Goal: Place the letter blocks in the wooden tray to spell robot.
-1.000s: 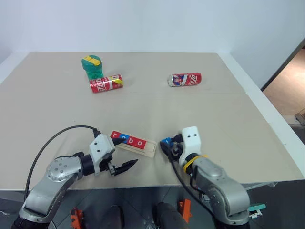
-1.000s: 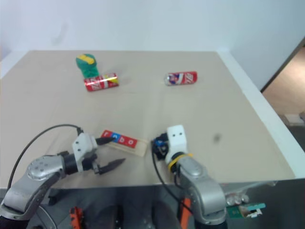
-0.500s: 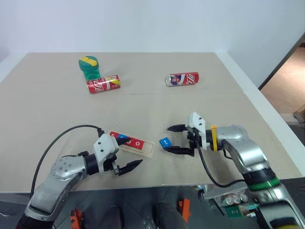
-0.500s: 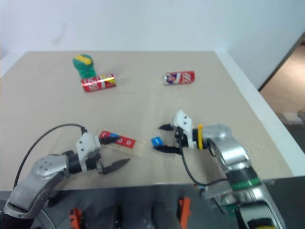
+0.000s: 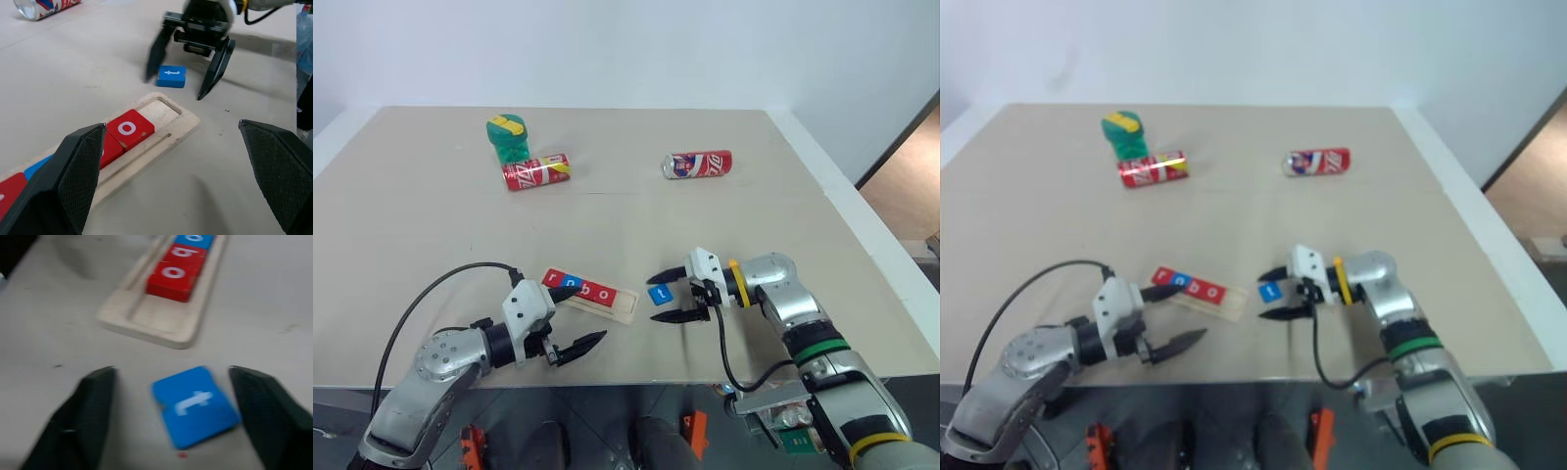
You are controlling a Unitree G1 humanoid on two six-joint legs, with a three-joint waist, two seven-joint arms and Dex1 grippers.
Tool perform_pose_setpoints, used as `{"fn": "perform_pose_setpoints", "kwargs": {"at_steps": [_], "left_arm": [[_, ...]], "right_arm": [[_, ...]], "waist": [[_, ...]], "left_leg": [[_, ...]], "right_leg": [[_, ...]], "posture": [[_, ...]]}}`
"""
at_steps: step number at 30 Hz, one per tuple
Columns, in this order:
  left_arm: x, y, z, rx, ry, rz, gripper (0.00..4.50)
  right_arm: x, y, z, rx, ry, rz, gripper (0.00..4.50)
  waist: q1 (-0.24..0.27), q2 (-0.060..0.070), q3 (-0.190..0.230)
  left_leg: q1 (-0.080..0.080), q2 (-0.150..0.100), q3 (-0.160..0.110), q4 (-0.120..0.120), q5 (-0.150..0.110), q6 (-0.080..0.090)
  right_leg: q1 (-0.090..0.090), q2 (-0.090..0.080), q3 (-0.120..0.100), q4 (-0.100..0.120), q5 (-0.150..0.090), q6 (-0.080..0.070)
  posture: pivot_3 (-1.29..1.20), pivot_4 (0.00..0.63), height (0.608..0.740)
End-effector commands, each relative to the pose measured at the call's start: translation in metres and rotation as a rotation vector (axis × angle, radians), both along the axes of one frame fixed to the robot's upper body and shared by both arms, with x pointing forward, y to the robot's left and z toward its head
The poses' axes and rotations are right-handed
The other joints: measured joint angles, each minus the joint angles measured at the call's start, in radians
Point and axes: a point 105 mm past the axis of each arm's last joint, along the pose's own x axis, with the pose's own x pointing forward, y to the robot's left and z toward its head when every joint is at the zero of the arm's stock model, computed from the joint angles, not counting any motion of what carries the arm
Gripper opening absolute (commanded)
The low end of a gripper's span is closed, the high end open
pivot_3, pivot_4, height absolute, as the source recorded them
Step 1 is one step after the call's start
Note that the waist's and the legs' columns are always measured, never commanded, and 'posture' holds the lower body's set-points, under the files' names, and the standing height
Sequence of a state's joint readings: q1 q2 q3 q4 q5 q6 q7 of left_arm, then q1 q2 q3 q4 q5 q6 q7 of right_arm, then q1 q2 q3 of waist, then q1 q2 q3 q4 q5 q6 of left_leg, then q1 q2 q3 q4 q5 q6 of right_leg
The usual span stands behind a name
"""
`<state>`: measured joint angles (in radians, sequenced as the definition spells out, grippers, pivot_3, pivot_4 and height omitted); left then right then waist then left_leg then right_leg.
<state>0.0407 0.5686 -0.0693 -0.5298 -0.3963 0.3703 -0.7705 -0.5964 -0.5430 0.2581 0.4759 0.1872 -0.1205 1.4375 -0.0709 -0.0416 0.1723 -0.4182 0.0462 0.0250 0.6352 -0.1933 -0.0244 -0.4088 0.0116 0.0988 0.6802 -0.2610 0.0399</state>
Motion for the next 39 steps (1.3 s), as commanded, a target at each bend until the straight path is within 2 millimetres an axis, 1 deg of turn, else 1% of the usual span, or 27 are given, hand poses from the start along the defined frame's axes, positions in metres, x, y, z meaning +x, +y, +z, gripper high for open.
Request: {"fn": "perform_pose_setpoints", "kwargs": {"at_steps": [1,3,6,10,13,15,18,19,23,27,28,31,32,34,37,39], "left_arm": [[-0.003,-0.001,0.009,-0.006,-0.041,-0.017,4.5],[-0.002,-0.001,0.009,-0.004,-0.041,-0.017,4.5],[0.0,-0.001,0.007,0.0,-0.04,-0.019,4.5],[0.004,-0.001,0.007,0.006,-0.042,-0.013,4.5],[0.006,0.0,0.007,-0.002,-0.043,0.003,4.5],[0.006,0.001,0.006,0.005,-0.046,0.007,4.5],[0.006,0.001,0.006,0.001,-0.045,0.013,4.5],[0.007,0.001,0.006,0.001,-0.045,0.014,4.5],[0.007,0.0,0.006,0.004,-0.047,0.017,4.5],[0.009,0.002,0.005,0.006,-0.05,0.029,4.5],[0.01,0.003,0.006,0.003,-0.051,0.038,4.5],[0.013,0.009,0.004,-0.005,-0.046,0.078,4.5],[0.013,0.01,0.004,-0.003,-0.045,0.085,4.5],[0.014,0.012,0.002,0.006,-0.047,0.095,4.5],[0.017,0.016,0.0,0.013,-0.046,0.122,4.5],[0.018,0.018,0.0,0.022,-0.058,0.131,4.5]], "right_arm": [[-0.015,-0.009,-0.005,-0.028,0.029,-0.002,2.19],[-0.022,-0.013,-0.007,-0.035,0.037,-0.016,2.19],[-0.026,-0.015,-0.009,-0.033,0.052,-0.066,2.19],[-0.019,-0.009,-0.003,0.028,0.062,-0.21,2.19],[-0.013,-0.005,0.005,0.063,0.082,-0.289,2.19],[-0.012,-0.002,0.008,0.074,0.097,-0.312,2.19],[-0.018,-0.001,0.002,0.049,0.094,-0.313,1.37],[-0.02,-0.002,-0.001,0.043,0.1,-0.317,1.22],[-0.021,-0.008,-0.007,0.014,0.086,-0.363,1.22],[-0.015,-0.01,-0.001,0.042,0.05,-0.458,1.22],[-0.013,-0.008,0.003,0.06,0.034,-0.478,1.22],[0.0,0.008,0.033,0.167,-0.007,-0.529,1.22],[0.001,0.011,0.038,0.183,-0.011,-0.532,1.22],[0.002,0.018,0.045,0.192,-0.018,-0.529,1.22],[-0.001,0.034,0.05,0.179,-0.019,-0.495,1.22],[-0.006,0.046,0.051,0.176,-0.002,-0.456,1.22]], "waist": [[0.001,0.0,0.0],[0.002,0.0,0.0],[0.002,0.0,0.0],[0.003,0.0,0.0],[0.0,0.0,0.0],[0.0,0.0,0.0],[0.0,0.0,0.0],[0.0,0.0,0.0],[0.0,0.0,0.0],[0.001,0.0,0.0],[0.001,0.0,0.0],[-0.001,0.0,0.0],[-0.002,0.0,0.0],[-0.002,0.0,0.0],[-0.002,0.0,0.0],[-0.002,0.0,0.0]], "left_leg": [[0.001,0.0,0.0,0.0,0.0,0.0],[0.003,0.0,0.0,0.0,0.0,0.0],[0.004,0.0,0.001,0.0,0.0,0.0],[0.006,0.0,0.002,0.0,0.0,0.0],[0.008,0.0,0.002,0.0,0.0,0.0],[0.008,0.0,0.002,0.0,0.001,-0.001],[0.008,0.0,0.003,0.0,0.001,-0.001],[0.008,0.0,0.003,0.0,0.001,-0.001],[0.007,0.0,0.003,-0.001,0.0,-0.001],[0.007,0.0,0.003,-0.002,0.0,-0.001],[0.007,0.0,0.003,-0.002,0.0,-0.001],[0.008,0.0,0.002,-0.001,0.0,-0.001],[0.008,0.0,0.003,-0.001,0.001,-0.001],[0.007,0.0,0.003,-0.001,0.001,-0.001],[0.007,0.0,0.003,-0.001,0.001,-0.001],[0.006,0.0,0.003,-0.002,0.001,-0.001]], "right_leg": [[0.001,0.0,0.0,0.0,0.0,0.0],[0.002,0.0,0.0,0.0,0.0,-0.001],[0.003,0.0,0.001,0.0,0.0,-0.001],[0.004,0.001,0.001,0.0,0.0,-0.002],[0.004,0.001,0.002,0.001,0.0,-0.006],[0.003,0.001,0.003,0.001,0.0,-0.007],[0.003,0.001,0.003,0.001,0.0,-0.007],[0.003,0.001,0.003,0.001,0.0,-0.006],[0.003,0.001,0.003,0.001,-0.001,-0.004],[0.003,0.001,0.003,0.001,-0.001,-0.004],[0.003,0.001,0.003,0.001,-0.001,-0.004],[0.003,0.001,0.004,0.001,-0.001,-0.006],[0.002,0.001,0.005,0.001,0.0,-0.007],[0.001,0.001,0.005,0.001,0.001,-0.007],[0.002,0.001,0.005,0.0,0.0,-0.006],[0.001,0.001,0.005,0.0,-0.001,-0.005]], "posture": [[0.0,0.15,0.74],[0.0,0.15,0.74],[0.0,0.15,0.74],[0.0,0.15,0.74],[0.0,0.15,0.74],[0.0,0.15,0.74],[0.0,0.15,0.74],[0.0,0.15,0.74],[0.0,0.15,0.74],[0.0,0.15,0.74],[0.0,0.15,0.74],[0.0,0.15,0.74],[0.0,0.15,0.74],[0.0,0.15,0.74],[0.0,0.15,0.74],[0.0,0.15,0.74]]}}
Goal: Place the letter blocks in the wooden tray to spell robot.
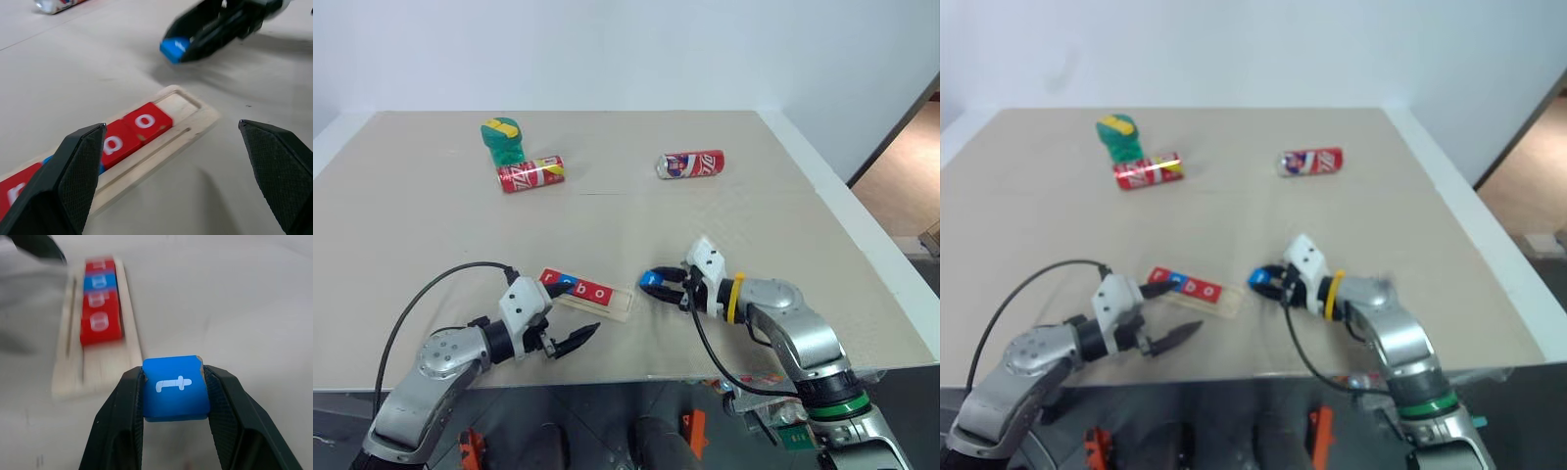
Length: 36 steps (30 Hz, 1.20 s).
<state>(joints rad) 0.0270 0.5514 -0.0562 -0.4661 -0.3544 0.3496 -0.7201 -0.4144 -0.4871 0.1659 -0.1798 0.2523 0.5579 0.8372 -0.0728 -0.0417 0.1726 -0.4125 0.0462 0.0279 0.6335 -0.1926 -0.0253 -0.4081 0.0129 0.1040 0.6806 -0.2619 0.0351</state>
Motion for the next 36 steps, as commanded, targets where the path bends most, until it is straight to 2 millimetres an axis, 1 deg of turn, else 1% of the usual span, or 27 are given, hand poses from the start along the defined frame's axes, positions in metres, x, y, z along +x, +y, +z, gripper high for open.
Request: {"fn": "perform_pose_setpoints", "kwargs": {"at_steps": [1,5,9,17,23,31,33,36], "left_arm": [[0.005,0.007,0.007,0.007,-0.054,0.035,4.5],[0.006,0.006,0.008,0.014,-0.061,0.039,4.5],[0.006,0.006,0.008,0.016,-0.064,0.043,4.5],[0.006,0.006,0.009,0.016,-0.069,0.052,4.5],[0.006,0.005,0.009,0.018,-0.067,0.053,4.5],[0.007,0.005,0.009,0.022,-0.066,0.054,4.5],[0.006,0.005,0.008,0.022,-0.063,0.053,4.5],[0.006,0.005,0.008,0.023,-0.061,0.052,4.5]], "right_arm": [[-0.011,0.023,0.011,0.009,-0.012,0.075,1.22],[-0.021,0.035,0.001,-0.025,0.017,0.145,1.22],[-0.022,0.04,-0.001,-0.031,0.026,0.158,1.22],[-0.025,0.04,-0.013,-0.073,0.048,0.18,1.22],[-0.02,0.04,-0.018,-0.078,0.043,0.155,1.22],[-0.015,0.041,-0.018,-0.065,0.045,0.14,1.22],[-0.015,0.042,-0.018,-0.062,0.049,0.143,2.27],[-0.013,0.042,-0.016,-0.055,0.036,0.139,3.22]], "waist": [[0.0,0.0,0.0],[0.001,0.0,0.0],[0.002,0.0,0.0],[0.001,0.0,0.0],[0.001,0.0,0.0],[0.001,0.0,0.0],[0.001,0.0,0.0],[0.001,0.0,0.0]], "left_leg": [[-0.001,0.0,0.0,0.0,0.0,0.0],[-0.006,0.0,-0.002,-0.001,-0.001,-0.001],[-0.01,0.0,-0.002,0.0,-0.001,-0.001],[-0.01,0.0,-0.002,0.0,-0.001,-0.001],[-0.01,0.0,-0.002,0.0,-0.001,-0.001],[-0.01,0.0,-0.002,0.001,-0.001,-0.001],[-0.01,0.0,-0.002,0.001,-0.001,-0.001],[-0.01,0.0,-0.002,0.001,-0.001,-0.001]], "right_leg": [[0.0,0.0,-0.001,0.0,0.0,0.002],[-0.004,0.0,-0.003,0.0,-0.001,0.004],[-0.006,-0.001,-0.004,0.0,-0.001,0.004],[-0.007,0.0,-0.004,0.0,0.001,0.004],[-0.007,0.0,-0.004,0.0,0.001,0.004],[-0.007,0.0,-0.004,0.0,0.001,0.004],[-0.007,0.001,-0.004,0.0,0.001,0.003],[-0.007,0.001,-0.005,0.0,0.001,0.003]], "posture": [[0.0,0.15,0.74],[0.0,0.15,0.74],[0.0,0.15,0.74],[0.0,0.15,0.74],[0.0,0.15,0.74],[0.0,0.15,0.74],[0.0,0.15,0.74],[0.0,0.15,0.74]]}}
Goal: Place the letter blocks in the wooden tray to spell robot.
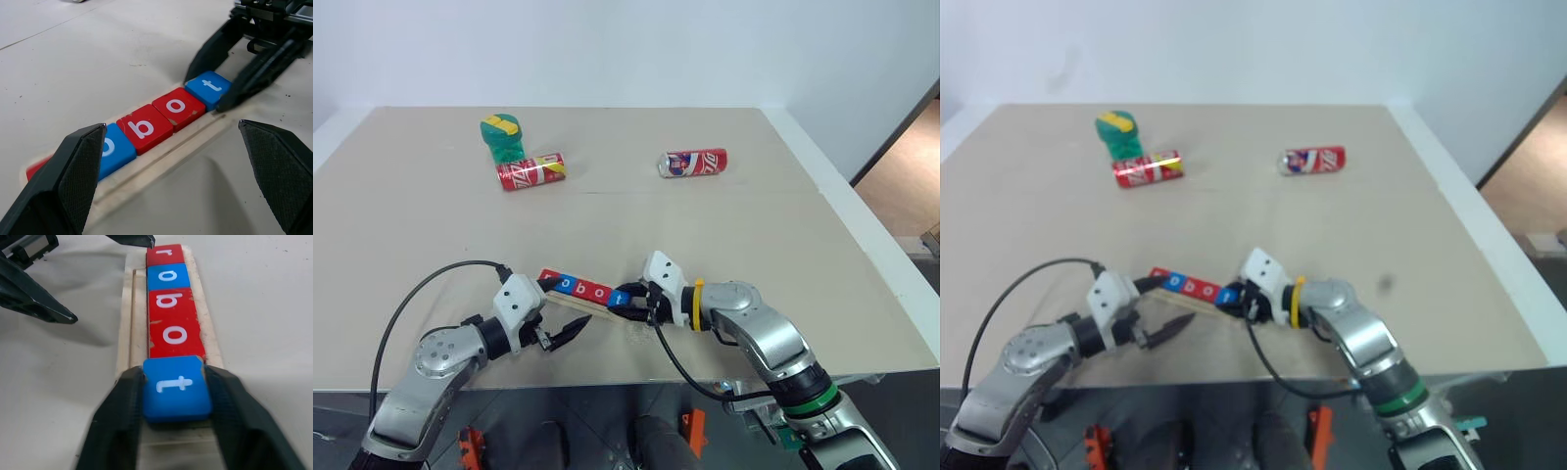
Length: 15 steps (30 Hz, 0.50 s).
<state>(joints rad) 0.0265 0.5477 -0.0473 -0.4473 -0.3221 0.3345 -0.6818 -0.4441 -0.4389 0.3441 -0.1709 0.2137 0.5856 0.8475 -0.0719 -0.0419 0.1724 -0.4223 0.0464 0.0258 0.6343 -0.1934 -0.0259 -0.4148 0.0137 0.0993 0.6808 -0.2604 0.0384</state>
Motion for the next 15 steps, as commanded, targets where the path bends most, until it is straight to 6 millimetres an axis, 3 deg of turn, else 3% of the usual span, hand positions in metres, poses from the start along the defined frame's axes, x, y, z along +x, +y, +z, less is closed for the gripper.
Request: {"fn": "perform_pose_setpoints", "kwargs": {"at_steps": [1,3,4,15], "left_arm": [[-0.001,-0.002,0.01,0.002,-0.039,-0.011,4.5],[-0.001,-0.003,0.009,0.004,-0.038,-0.012,4.5],[-0.001,-0.003,0.009,0.004,-0.037,-0.013,4.5],[-0.001,-0.003,0.007,0.005,-0.029,-0.025,4.5]], "right_arm": [[0.005,-0.001,0.01,0.021,-0.04,-0.015,3.59],[0.006,0.0,0.012,0.027,-0.049,-0.018,4.36],[0.006,0.0,0.014,0.032,-0.054,-0.019,4.47],[0.002,-0.01,0.037,0.085,-0.074,-0.033,4.47]], "waist": [[0.0,0.0,0.0],[0.0,0.0,0.0],[0.0,0.0,0.0],[0.0,0.0,0.0]], "left_leg": [[0.0,0.0,0.0,0.0,0.0,0.0],[0.0,0.0,0.0,0.0,0.0,0.0],[0.0,0.0,0.0,0.0,0.0,0.0],[0.0,0.0,0.0,0.0,0.0,0.0]], "right_leg": [[0.0,0.0,0.0,0.0,0.0,0.0],[0.0,0.0,0.0,0.0,0.0,0.0],[0.0,0.0,0.0,0.0,0.0,0.0],[0.0,0.0,0.0,0.0,0.0,0.0]], "posture": [[0.0,0.15,0.74],[0.0,0.15,0.74],[0.0,0.15,0.74],[0.0,0.15,0.74]]}}
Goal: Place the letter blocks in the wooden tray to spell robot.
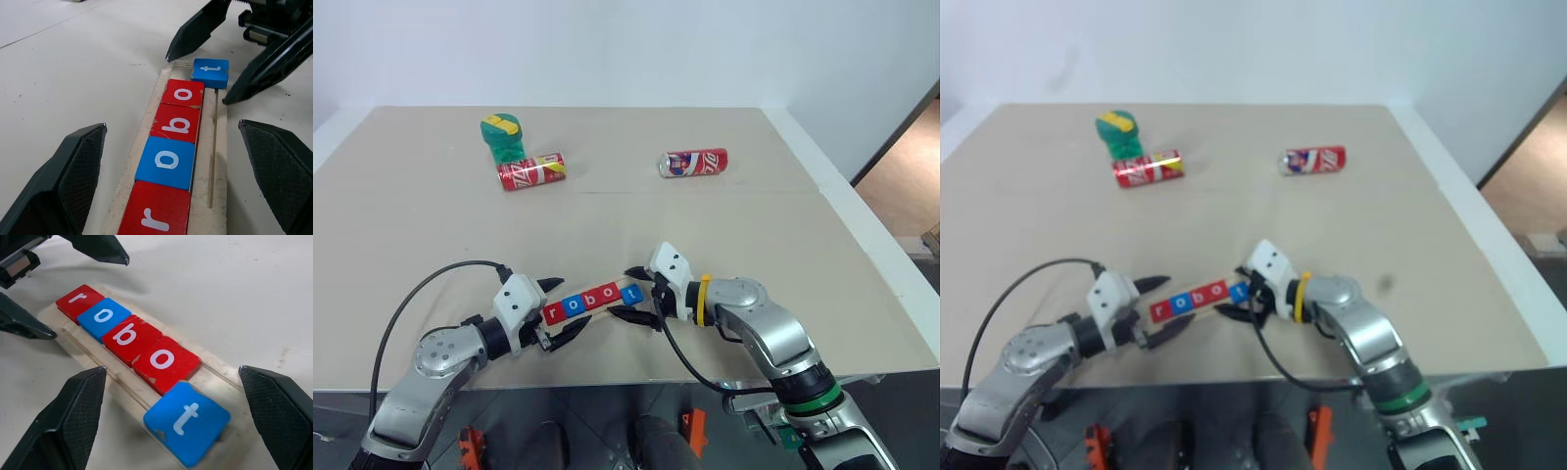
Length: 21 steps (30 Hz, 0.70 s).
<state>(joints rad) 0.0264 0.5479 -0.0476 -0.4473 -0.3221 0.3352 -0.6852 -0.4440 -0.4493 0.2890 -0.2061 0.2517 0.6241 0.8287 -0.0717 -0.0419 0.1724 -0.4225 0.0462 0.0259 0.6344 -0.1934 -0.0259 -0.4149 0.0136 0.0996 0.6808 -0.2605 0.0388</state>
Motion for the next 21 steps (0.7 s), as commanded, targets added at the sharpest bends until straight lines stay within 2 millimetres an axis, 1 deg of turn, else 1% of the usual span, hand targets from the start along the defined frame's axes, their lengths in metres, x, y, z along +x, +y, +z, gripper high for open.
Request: {"fn": "perform_pose_setpoints", "kwargs": {"at_steps": [1,4,7,8,9,10,11,13,17,19,20,21], "left_arm": [[-0.001,-0.003,0.008,0.001,-0.032,-0.024,4.5],[-0.002,-0.005,0.011,-0.02,-0.03,-0.038,4.5],[-0.006,-0.006,0.015,-0.047,-0.017,-0.072,4.5],[-0.008,-0.006,0.015,-0.055,-0.009,-0.085,4.5],[-0.01,-0.006,0.015,-0.059,0.002,-0.1,4.5],[-0.012,-0.006,0.015,-0.063,0.012,-0.114,4.5],[-0.013,-0.006,0.015,-0.067,0.023,-0.125,4.5],[-0.017,-0.007,0.015,-0.078,0.054,-0.152,4.5],[-0.018,-0.007,0.014,-0.074,0.072,-0.17,4.5],[-0.017,-0.007,0.014,-0.07,0.071,-0.167,4.5],[-0.016,-0.006,0.014,-0.065,0.069,-0.163,4.5],[-0.016,-0.006,0.013,-0.061,0.067,-0.161,4.5]], "right_arm": [[-0.001,-0.003,0.029,0.059,-0.073,0.007,4.47],[0.002,-0.014,0.042,0.077,-0.095,-0.025,4.47],[-0.006,-0.027,0.044,0.059,-0.096,-0.022,4.47],[-0.01,-0.031,0.042,0.053,-0.084,-0.019,3.93],[-0.015,-0.034,0.038,0.04,-0.064,-0.009,3.7],[-0.02,-0.036,0.034,0.029,-0.046,0.001,3.26],[-0.023,-0.038,0.03,0.016,-0.033,0.009,3.0],[-0.029,-0.038,0.02,-0.013,-0.002,0.031,2.23],[-0.028,-0.034,0.009,-0.027,0.02,0.037,0.9],[-0.025,-0.03,0.006,-0.032,0.021,0.033,0.15],[-0.023,-0.029,0.004,-0.034,0.016,0.03,0.02],[-0.022,-0.028,0.003,-0.036,0.016,0.029,0.02]], "waist": [[0.0,0.0,0.0],[0.0,0.0,0.0],[0.001,0.0,0.0],[0.0,0.0,0.0],[0.001,0.0,0.0],[0.001,0.0,0.0],[0.001,0.0,0.0],[0.001,0.0,0.0],[-0.004,0.0,0.0],[-0.003,0.0,0.0],[-0.003,0.0,0.0],[-0.003,0.0,0.0]], "left_leg": [[0.0,0.0,0.0,0.0,0.0,0.0],[0.0,0.0,0.0,0.0,0.0,0.0],[0.0,0.0,0.0,0.0,0.0,0.0],[0.0,0.0,0.0,0.0,0.0,0.0],[0.0,0.0,0.0,0.0,0.0,0.0],[0.0,0.0,0.0,0.0,0.0,0.0],[0.0,0.0,0.0,0.0,0.0,0.0],[0.0,0.0,-0.001,-0.001,0.0,0.0],[0.0,0.0,0.001,0.0,0.0,0.0],[0.0,0.0,0.0,0.0,0.0,0.001],[0.0,0.0,0.0,0.0,0.001,0.001],[0.0,0.0,0.0,0.001,0.001,0.001]], "right_leg": [[0.0,0.0,0.0,0.0,0.0,0.0],[0.0,0.0,0.0,0.0,0.0,0.0],[0.0,-0.001,0.0,0.0,0.0,0.0],[0.0,-0.001,0.0,0.0,0.0,0.001],[0.0,-0.001,0.0,0.0,-0.001,0.001],[0.0,-0.001,0.0,0.0,-0.001,0.001],[0.0,-0.001,0.0,0.0,-0.001,0.001],[0.0,0.0,0.0,0.0,-0.002,0.0],[-0.001,0.0,0.0,0.0,0.0,-0.001],[0.0,0.001,-0.001,0.0,0.001,-0.001],[0.0,0.001,0.0,0.0,0.001,-0.001],[0.0,0.0,0.0,0.0,0.001,-0.001]], "posture": [[0.0,0.15,0.74],[0.0,0.15,0.74],[0.0,0.15,0.74],[0.0,0.15,0.74],[0.0,0.15,0.74],[0.0,0.15,0.74],[0.0,0.15,0.74],[0.0,0.15,0.74],[0.0,0.15,0.74],[0.0,0.15,0.74],[0.0,0.15,0.74],[0.0,0.15,0.74]]}}
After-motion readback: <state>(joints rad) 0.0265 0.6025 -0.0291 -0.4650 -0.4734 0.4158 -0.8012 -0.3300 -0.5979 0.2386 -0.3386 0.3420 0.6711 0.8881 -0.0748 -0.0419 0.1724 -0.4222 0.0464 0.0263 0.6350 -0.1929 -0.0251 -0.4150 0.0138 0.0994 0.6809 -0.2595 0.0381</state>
